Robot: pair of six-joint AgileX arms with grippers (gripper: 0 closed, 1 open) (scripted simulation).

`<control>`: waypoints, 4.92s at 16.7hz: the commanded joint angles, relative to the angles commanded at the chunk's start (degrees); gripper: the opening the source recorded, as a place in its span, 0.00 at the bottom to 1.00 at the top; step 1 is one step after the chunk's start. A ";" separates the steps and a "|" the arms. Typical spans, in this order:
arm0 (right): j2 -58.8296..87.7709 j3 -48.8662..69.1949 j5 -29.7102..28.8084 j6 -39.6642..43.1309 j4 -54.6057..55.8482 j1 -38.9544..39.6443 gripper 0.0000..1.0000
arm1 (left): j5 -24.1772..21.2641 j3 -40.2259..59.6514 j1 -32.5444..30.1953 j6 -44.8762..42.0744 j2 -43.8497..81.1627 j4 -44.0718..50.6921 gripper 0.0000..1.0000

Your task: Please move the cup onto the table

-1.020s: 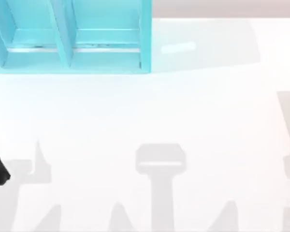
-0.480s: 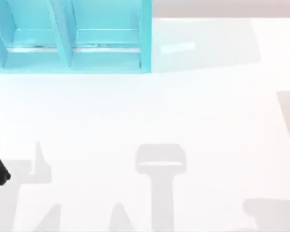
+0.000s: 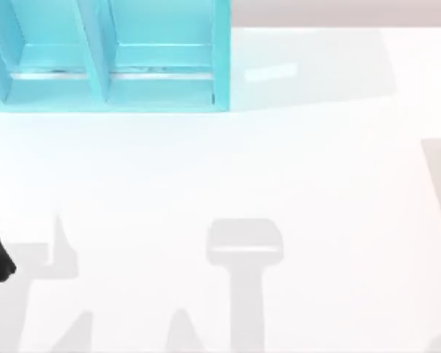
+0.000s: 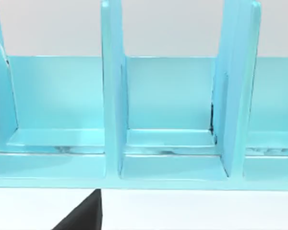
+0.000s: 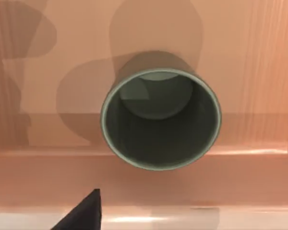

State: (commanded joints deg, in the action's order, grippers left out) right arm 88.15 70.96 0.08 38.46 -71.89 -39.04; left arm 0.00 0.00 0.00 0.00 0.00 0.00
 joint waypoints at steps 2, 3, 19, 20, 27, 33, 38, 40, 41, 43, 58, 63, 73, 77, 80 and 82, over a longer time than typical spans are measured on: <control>1.35 1.26 0.01 0.64 -0.99 -0.64 1.00 | 0.00 0.00 0.00 0.00 0.00 0.00 1.00; 1.35 1.26 0.01 0.64 -0.99 -0.64 1.00 | 0.00 0.00 0.00 0.00 0.00 0.00 1.00; 7.10 -16.21 0.01 0.26 22.25 -0.35 1.00 | 0.00 0.00 0.00 0.00 0.00 0.00 1.00; 7.15 -16.30 0.01 0.27 22.36 -0.36 1.00 | 0.00 0.00 0.00 0.00 0.00 0.00 1.00; 7.15 -16.30 0.01 0.27 22.36 -0.36 0.70 | 0.00 0.00 0.00 0.00 0.00 0.00 1.00; 7.15 -16.30 0.01 0.27 22.36 -0.36 0.25 | 0.00 0.00 0.00 0.00 0.00 0.00 1.00; 7.15 -16.30 0.01 0.27 22.36 -0.36 0.00 | 0.00 0.00 0.00 0.00 0.00 0.00 1.00; 7.15 -16.30 0.01 0.27 22.36 -0.36 0.00 | 0.00 0.00 0.00 0.00 0.00 0.00 1.00; 7.15 -16.30 0.01 0.27 22.36 -0.36 0.00 | 0.00 0.00 0.00 0.00 0.00 0.00 1.00; 7.15 -16.30 0.01 0.27 22.36 -0.36 0.00 | 0.00 0.00 0.00 0.00 0.00 0.00 1.00; -8.91 -8.42 -0.03 -18.99 -1.54 19.12 0.00 | 0.00 0.00 0.00 0.00 0.00 0.00 1.00; -9.14 -8.44 0.10 -19.52 -2.01 19.39 0.00 | 0.00 0.00 0.00 0.00 0.00 0.00 1.00; -5.69 -3.51 -1.39 -46.23 -1.20 47.00 0.00 | 0.00 0.00 0.00 0.00 0.00 0.00 1.00; -2.57 -2.25 -0.01 -67.76 -1.65 69.56 0.00 | 0.00 0.00 0.00 0.00 0.00 0.00 1.00; -1.23 -1.53 0.73 -80.85 -1.25 82.91 0.00 | 0.00 0.00 0.00 0.00 0.00 0.00 1.00; -0.76 -1.04 0.65 -87.23 -0.82 88.82 0.00 | 0.00 0.00 0.00 0.00 0.00 0.00 1.00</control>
State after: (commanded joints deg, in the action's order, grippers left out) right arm 87.39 69.92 0.73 -48.77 -72.72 49.78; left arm 0.00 0.00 0.00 0.00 0.00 0.00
